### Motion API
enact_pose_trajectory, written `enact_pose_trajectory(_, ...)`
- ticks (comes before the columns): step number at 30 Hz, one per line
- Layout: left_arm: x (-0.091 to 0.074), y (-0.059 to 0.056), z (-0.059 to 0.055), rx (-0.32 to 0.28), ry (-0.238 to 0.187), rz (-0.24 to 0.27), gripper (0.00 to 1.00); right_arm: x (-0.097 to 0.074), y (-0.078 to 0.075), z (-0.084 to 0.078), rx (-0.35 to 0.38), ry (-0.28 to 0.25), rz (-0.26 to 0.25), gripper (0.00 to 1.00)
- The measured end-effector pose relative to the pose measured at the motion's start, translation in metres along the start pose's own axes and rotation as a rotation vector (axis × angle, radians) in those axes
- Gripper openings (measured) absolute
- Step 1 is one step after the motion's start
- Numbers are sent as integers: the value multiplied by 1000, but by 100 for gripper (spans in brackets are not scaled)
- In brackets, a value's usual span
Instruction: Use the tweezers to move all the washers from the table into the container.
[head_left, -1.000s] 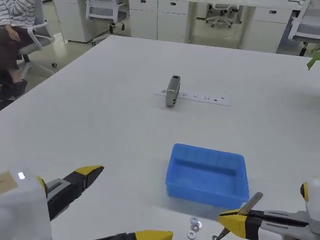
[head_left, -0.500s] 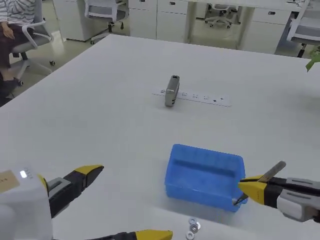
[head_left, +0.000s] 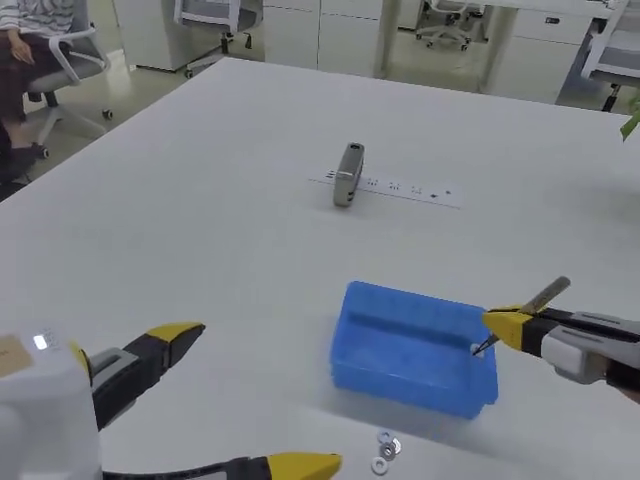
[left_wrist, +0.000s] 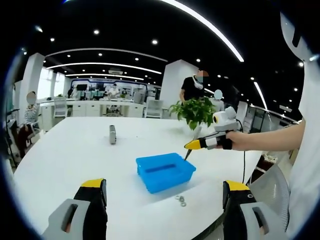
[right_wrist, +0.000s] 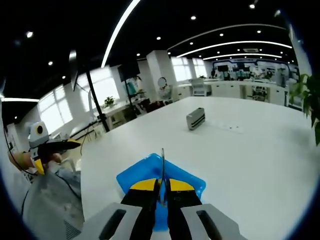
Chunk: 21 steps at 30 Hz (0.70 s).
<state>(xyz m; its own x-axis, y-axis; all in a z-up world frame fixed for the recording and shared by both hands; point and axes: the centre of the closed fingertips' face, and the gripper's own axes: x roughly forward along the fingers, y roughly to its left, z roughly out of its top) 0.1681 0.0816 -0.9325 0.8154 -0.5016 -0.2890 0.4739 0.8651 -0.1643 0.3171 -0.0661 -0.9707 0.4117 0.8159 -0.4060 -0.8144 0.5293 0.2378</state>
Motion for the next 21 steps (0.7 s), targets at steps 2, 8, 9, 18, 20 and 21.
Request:
enact_pose_trajectory(2, 0, 0, -1, 10, 1, 4, 99, 5, 0, -2, -12, 15, 1, 3)
enact_pose_trajectory(8, 0, 2, -3, 2, 6, 8, 99, 23, -6, -14, -38, 69, -15, 3)
enact_pose_trajectory(9, 0, 2, -3, 1, 5, 7, 99, 25, -7, -16, -43, 78, -17, 3)
enact_pose_trajectory(18, 0, 3, -4, 15, 11, 13, 99, 34, -13, -33, -74, 151, -18, 4)
enact_pose_trajectory(20, 0, 4, -4, 18, 11, 16, 99, 35, -13, -36, -66, 153, -19, 4)
enact_pose_trajectory(21, 0, 3, -4, 20, 12, 17, 99, 35, -13, -37, -69, 156, -23, 4)
